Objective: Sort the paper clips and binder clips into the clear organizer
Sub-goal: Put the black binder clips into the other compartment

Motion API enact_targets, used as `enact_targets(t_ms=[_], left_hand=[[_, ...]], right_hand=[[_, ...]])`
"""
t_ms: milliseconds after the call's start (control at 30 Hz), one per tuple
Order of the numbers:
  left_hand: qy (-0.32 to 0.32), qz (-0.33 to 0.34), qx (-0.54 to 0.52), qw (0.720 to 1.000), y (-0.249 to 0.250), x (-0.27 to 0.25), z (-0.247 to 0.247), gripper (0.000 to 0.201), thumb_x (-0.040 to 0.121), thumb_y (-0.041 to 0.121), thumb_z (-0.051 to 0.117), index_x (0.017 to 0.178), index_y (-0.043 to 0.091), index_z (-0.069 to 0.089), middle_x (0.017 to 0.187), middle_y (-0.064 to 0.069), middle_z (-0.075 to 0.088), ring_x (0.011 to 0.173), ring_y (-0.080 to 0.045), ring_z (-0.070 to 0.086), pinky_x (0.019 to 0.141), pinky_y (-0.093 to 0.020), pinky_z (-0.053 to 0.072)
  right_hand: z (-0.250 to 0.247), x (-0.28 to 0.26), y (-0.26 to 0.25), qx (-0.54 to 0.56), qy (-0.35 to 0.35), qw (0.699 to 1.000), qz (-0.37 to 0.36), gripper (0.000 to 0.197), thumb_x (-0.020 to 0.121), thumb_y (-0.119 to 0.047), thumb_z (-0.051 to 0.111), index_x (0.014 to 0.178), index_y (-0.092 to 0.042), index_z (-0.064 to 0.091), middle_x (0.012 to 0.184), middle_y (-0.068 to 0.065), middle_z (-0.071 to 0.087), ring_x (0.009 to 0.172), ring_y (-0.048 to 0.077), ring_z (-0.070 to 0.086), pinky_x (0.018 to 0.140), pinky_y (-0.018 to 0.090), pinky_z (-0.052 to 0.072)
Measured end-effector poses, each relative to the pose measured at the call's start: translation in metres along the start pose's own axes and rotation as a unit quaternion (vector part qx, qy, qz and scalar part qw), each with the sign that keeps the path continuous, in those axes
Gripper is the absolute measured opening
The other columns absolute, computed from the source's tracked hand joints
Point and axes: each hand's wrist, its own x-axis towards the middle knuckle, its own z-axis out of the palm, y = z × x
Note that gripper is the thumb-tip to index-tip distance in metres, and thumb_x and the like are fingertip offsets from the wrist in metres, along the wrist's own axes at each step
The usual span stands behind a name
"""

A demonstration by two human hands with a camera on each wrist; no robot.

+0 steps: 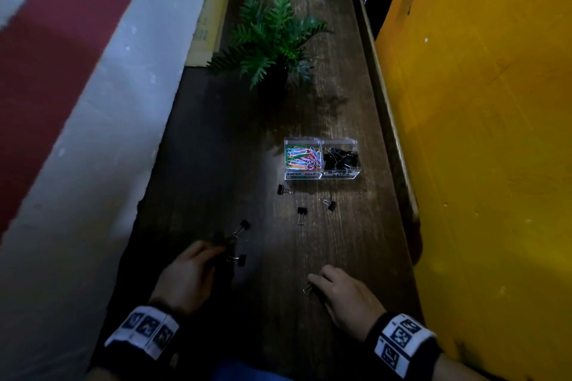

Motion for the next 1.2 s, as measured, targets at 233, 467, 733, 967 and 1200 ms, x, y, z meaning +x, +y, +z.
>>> enact_targets(t_ms=[233, 467, 733, 967, 1200], left_hand=[[-0.082, 0.06, 0.058, 0.993, 0.014, 0.007, 0.015, 0.047, 0.087, 0.033, 0.057, 0.133, 0.033, 0.047, 0.135, 0.007, 0.044, 0.12, -0.014, 0.048, 0.095, -0.028, 0.047], [-0.133, 0.071, 0.097, 0.984, 0.025, 0.011, 0.015, 0.045, 0.096, 0.037, 0.041, 0.14, 0.036, 0.034, 0.147, 0.007, 0.027, 0.131, -0.012, 0.032, 0.106, -0.027, 0.034], [-0.12, 0.101, 0.083, 0.984, 0.031, 0.019, 0.012, 0.033, 0.093, 0.04, 0.046, 0.124, 0.031, 0.05, 0.136, 0.009, 0.035, 0.119, -0.007, 0.039, 0.097, -0.022, 0.039], [-0.151, 0.092, 0.074, 0.981, 0.04, 0.03, 0.009, 0.03, 0.095, 0.035, 0.044, 0.124, 0.027, 0.049, 0.136, 0.005, 0.041, 0.122, -0.009, 0.04, 0.102, -0.025, 0.035], [-0.182, 0.081, 0.107, 0.974, 0.044, 0.029, 0.02, 0.049, 0.092, 0.041, 0.049, 0.138, 0.039, 0.031, 0.145, -0.005, 0.025, 0.131, -0.022, 0.032, 0.104, -0.037, 0.037]], right_hand=[[-0.006, 0.005, -0.004, -0.05, -0.026, 0.998, -0.006, 0.038, 0.098, -0.024, 0.046, 0.136, -0.017, 0.045, 0.127, 0.003, 0.046, 0.107, 0.015, 0.05, 0.09, 0.027, 0.045], [-0.013, 0.003, -0.006, -0.071, -0.073, 0.995, -0.024, 0.047, 0.097, -0.013, 0.045, 0.143, -0.014, 0.033, 0.141, 0.007, 0.035, 0.121, 0.021, 0.042, 0.101, 0.035, 0.04], [-0.009, 0.007, 0.001, -0.08, -0.096, 0.989, -0.082, 0.047, 0.096, -0.013, 0.048, 0.141, -0.014, 0.036, 0.146, 0.006, 0.035, 0.126, 0.021, 0.04, 0.105, 0.036, 0.036], [-0.028, 0.019, 0.0, -0.096, -0.055, 0.99, -0.086, 0.038, 0.095, -0.015, 0.048, 0.133, -0.013, 0.046, 0.132, 0.007, 0.045, 0.117, 0.021, 0.046, 0.098, 0.034, 0.042], [-0.075, 0.099, 0.028, -0.217, 0.038, 0.965, -0.145, 0.028, 0.078, -0.02, 0.043, 0.089, -0.015, 0.068, 0.088, 0.002, 0.062, 0.073, 0.019, 0.06, 0.05, 0.026, 0.048]])
